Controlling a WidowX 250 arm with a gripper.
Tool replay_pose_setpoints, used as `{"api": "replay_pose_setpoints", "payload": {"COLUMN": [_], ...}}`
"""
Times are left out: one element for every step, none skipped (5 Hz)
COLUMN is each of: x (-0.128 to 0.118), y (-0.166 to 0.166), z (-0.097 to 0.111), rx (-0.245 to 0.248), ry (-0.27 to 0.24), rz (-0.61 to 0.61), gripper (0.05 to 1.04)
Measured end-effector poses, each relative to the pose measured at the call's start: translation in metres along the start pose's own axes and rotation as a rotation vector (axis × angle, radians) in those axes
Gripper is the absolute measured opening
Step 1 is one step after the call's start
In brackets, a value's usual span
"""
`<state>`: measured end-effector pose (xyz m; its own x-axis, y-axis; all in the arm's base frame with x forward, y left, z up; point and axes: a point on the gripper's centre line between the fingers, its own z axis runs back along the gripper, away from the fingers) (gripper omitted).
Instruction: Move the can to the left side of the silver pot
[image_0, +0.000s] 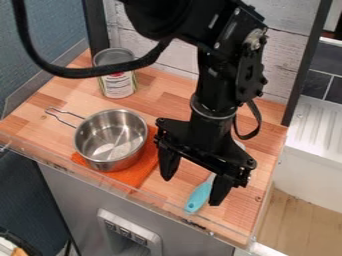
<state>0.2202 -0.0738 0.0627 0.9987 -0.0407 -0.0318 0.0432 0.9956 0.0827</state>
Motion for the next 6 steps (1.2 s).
{"api": "replay_pose_setpoints", "payload": {"x": [-0.001, 0.019, 0.055, 0.099, 0.134, 0.163], "y": [0.001, 0.024, 0.064, 0.1, 0.136, 0.154], "z": [-0.006, -0.002, 0.009, 0.011, 0.001, 0.003], "rx": [0.007, -0.013, -0.032, -0.021, -0.027, -0.014], "ry": [0.024, 0.013, -0.025, -0.091, -0.153, -0.218], "rz": [-0.002, 0.068, 0.13, 0.109, 0.006, -0.055], "gripper": [0.999, 0.999, 0.999, 0.999, 0.999, 0.999]}}
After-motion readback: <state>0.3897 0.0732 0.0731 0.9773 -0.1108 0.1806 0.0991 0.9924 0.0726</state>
